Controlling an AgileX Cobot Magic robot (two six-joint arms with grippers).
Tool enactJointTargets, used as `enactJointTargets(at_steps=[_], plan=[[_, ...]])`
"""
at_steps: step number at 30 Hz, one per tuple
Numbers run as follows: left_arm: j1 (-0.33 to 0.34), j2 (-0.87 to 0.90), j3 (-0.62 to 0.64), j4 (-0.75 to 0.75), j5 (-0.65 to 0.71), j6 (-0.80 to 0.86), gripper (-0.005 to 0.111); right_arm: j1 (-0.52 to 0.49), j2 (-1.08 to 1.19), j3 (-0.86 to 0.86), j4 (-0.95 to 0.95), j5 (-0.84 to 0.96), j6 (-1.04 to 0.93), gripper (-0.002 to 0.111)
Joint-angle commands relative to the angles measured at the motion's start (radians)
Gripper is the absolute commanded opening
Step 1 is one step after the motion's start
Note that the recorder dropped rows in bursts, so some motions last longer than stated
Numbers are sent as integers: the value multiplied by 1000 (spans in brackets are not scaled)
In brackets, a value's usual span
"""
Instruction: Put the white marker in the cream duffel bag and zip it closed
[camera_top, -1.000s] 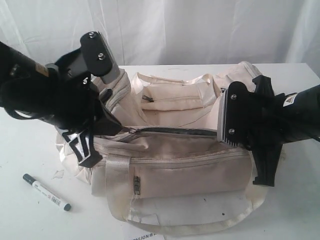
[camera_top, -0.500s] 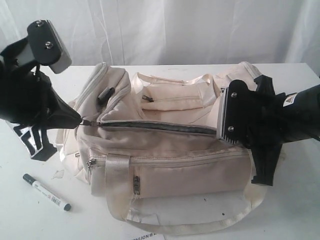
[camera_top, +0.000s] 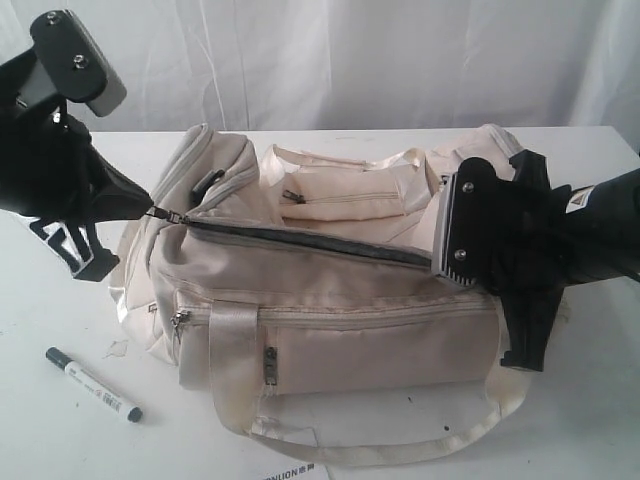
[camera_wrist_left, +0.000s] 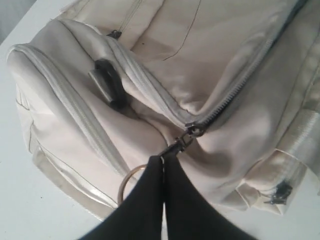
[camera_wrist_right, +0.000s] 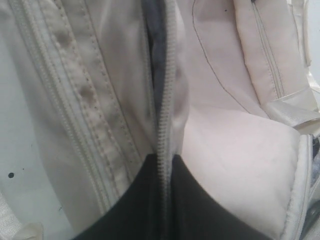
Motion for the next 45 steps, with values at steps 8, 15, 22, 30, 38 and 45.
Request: enactJointTargets(at_steps=[8,15,22,30,38,45], plan=[[11,99,7,20,-188,11,0,-3,-7,6,-24,-1,8,0],[8,101,7,-50,-209,33,0,-3,-7,4,39,-9,8,1],[-119,139,7,-67,-215,57,0,0,-9,4,81,5,8,10],[-121,155,7,-67,-214,57,0,21,-95,-30,229,64,0,47],[-121,155,7,-69,-212,57,0,130,-96,-63,276,78,-28,52],[-121,155,7,-77,-212,55,0,190,-45,-69,291,43,-28,52]])
